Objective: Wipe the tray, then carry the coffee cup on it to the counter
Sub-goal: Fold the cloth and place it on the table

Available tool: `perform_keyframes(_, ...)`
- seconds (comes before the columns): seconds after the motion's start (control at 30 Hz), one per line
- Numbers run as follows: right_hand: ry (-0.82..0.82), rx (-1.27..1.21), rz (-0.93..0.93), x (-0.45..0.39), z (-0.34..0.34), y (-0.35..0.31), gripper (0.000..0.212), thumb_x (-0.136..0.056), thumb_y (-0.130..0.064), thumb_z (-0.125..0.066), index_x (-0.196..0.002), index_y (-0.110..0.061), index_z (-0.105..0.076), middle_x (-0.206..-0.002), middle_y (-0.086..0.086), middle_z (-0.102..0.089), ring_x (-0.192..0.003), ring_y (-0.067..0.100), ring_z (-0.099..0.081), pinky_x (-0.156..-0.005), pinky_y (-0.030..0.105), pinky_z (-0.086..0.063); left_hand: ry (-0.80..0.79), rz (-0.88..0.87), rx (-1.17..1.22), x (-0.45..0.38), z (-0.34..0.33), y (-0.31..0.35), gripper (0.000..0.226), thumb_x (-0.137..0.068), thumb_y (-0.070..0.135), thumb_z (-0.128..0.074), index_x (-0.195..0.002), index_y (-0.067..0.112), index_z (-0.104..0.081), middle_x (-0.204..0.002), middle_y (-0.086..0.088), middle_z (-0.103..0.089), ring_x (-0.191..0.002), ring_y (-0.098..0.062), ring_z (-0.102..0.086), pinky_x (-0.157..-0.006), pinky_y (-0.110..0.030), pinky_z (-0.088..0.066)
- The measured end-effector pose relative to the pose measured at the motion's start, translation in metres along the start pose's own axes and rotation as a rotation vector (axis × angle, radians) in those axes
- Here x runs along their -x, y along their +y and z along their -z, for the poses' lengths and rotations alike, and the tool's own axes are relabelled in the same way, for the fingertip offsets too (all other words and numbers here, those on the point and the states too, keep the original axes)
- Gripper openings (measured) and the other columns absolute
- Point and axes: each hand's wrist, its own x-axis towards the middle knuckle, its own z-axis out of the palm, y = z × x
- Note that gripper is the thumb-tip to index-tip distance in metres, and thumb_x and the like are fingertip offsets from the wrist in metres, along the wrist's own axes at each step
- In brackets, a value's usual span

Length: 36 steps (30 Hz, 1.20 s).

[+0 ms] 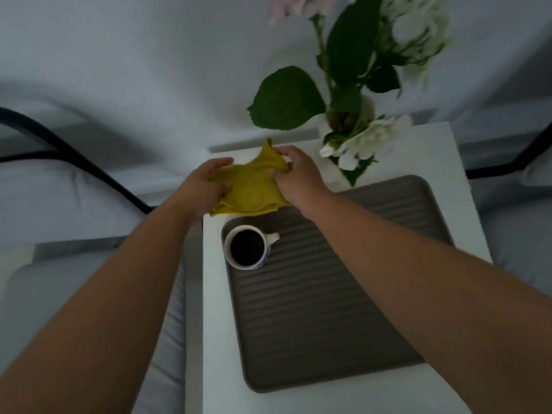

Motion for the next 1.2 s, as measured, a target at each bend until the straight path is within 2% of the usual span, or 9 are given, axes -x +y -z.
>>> perform_keyframes(0.13, 0.081, 0.146, 0.125, -0.028, -0.01, -0.007, 0.053, -0.088, -0.006, -0.048, -0.134, -0.032, -0.042, -0.123, 0.007, -0.059, -0.107, 0.024, -0.057, -0.079, 0.023, -0.041, 0.135, -0.152, -0.199, -0.034, 0.004, -0.014, 0.044, -0.094, 0.002, -0.049, -0.128, 0.028, -0.058, -0.136, -0.009, -0.05, -0.116, -0.027, -0.053, -0.101, -0.039, -0.046)
perform_keyframes(0.27, -0.031, 0.531, 0.139, -0.052, -0.011, 0.021, 0.031, -0.094, -0.02, -0.046, -0.12, -0.023, -0.062, -0.124, 0.005, -0.062, -0.111, 0.025, -0.058, -0.086, 0.028, -0.043, 0.116, -0.207, -0.423, -0.054, -0.007, -0.044, 0.05, -0.092, 0.007, -0.056, -0.138, 0.025, -0.05, -0.141, -0.012, -0.038, -0.128, -0.03, -0.045, -0.099, -0.026, -0.039)
perform_keyframes(0.4, -0.124, 0.687, 0.086, -0.053, -0.011, 0.049, 0.031, -0.091, -0.029, -0.05, -0.112, -0.011, -0.065, -0.109, 0.002, -0.058, -0.095, 0.019, -0.059, -0.06, 0.02, -0.037, 0.144, -0.181, -0.424, -0.05, -0.018, -0.071, 0.051, -0.09, 0.004, -0.061, -0.136, 0.022, -0.053, -0.14, -0.009, -0.031, -0.122, -0.025, -0.047, -0.093, -0.014, -0.033)
perform_keyframes(0.53, -0.153, 0.792, 0.185, -0.036, -0.013, 0.053, 0.034, -0.096, -0.025, -0.045, -0.107, -0.001, -0.066, -0.125, 0.017, -0.042, -0.102, 0.032, -0.053, -0.086, 0.03, -0.042, 0.24, -0.16, -0.432, -0.048, -0.02, -0.074, 0.048, -0.088, 0.01, -0.065, -0.134, 0.023, -0.056, -0.126, -0.012, -0.041, -0.107, -0.022, -0.05, -0.089, -0.018, -0.036)
perform_keyframes(0.63, -0.107, 0.869, 0.179, -0.025, -0.011, 0.058, 0.046, -0.098, -0.033, -0.038, -0.095, 0.004, -0.065, -0.124, 0.019, -0.044, -0.098, 0.036, -0.052, -0.087, 0.036, -0.043, 0.264, -0.147, -0.46, -0.045, -0.021, -0.074, 0.047, -0.087, 0.008, -0.065, -0.131, 0.024, -0.059, -0.123, -0.014, -0.047, -0.106, -0.025, -0.054, -0.087, -0.024, -0.041)
perform_keyframes(0.77, -0.135, 0.975, 0.178, -0.015, -0.001, 0.058, 0.052, -0.098, -0.041, -0.033, -0.108, -0.003, -0.066, -0.135, 0.017, -0.041, -0.111, 0.038, -0.045, -0.096, 0.041, -0.04, 0.271, -0.135, -0.478, -0.041, -0.021, -0.076, 0.045, -0.089, 0.006, -0.062, -0.13, 0.024, -0.06, -0.12, -0.016, -0.05, -0.105, -0.028, -0.056, -0.083, -0.023, -0.042)
perform_keyframes(0.87, -0.116, 0.794, 0.255, 0.002, 0.016, 0.062, 0.039, -0.099, -0.036, -0.038, -0.122, -0.015, -0.062, -0.141, 0.015, -0.039, -0.126, 0.034, -0.039, -0.107, 0.039, -0.032, 0.32, -0.138, -0.386, -0.025, -0.019, -0.082, 0.041, -0.093, 0.014, -0.058, -0.131, 0.027, -0.058, -0.119, -0.009, -0.049, -0.1, -0.02, -0.055, -0.087, -0.022, -0.042)
perform_keyframes(1.0, 0.088, 0.576, 0.323, 0.063, 0.073, 0.092, 0.044, -0.097, -0.027, -0.047, -0.139, -0.013, -0.042, -0.139, 0.015, -0.045, -0.126, 0.028, -0.042, -0.107, 0.035, -0.028, 0.458, -0.05, -0.139, 0.024, -0.025, -0.121, 0.037, -0.095, 0.027, -0.052, -0.132, 0.026, -0.056, -0.11, 0.002, -0.059, -0.098, -0.014, -0.059, -0.094, -0.034, -0.048)
perform_keyframes(1.2, 0.584, 0.731, -0.056, 0.139, 0.176, 0.178, 0.058, -0.089, -0.036, -0.046, -0.138, -0.004, -0.038, -0.131, 0.032, -0.042, -0.119, 0.045, -0.039, -0.105, 0.049, -0.027, 0.476, -0.006, -0.078, 0.114, -0.069, -0.19, 0.027, -0.098, 0.03, -0.045, -0.114, 0.02, -0.063, -0.106, -0.002, -0.067, -0.096, -0.021, -0.065, -0.088, -0.044, -0.053)
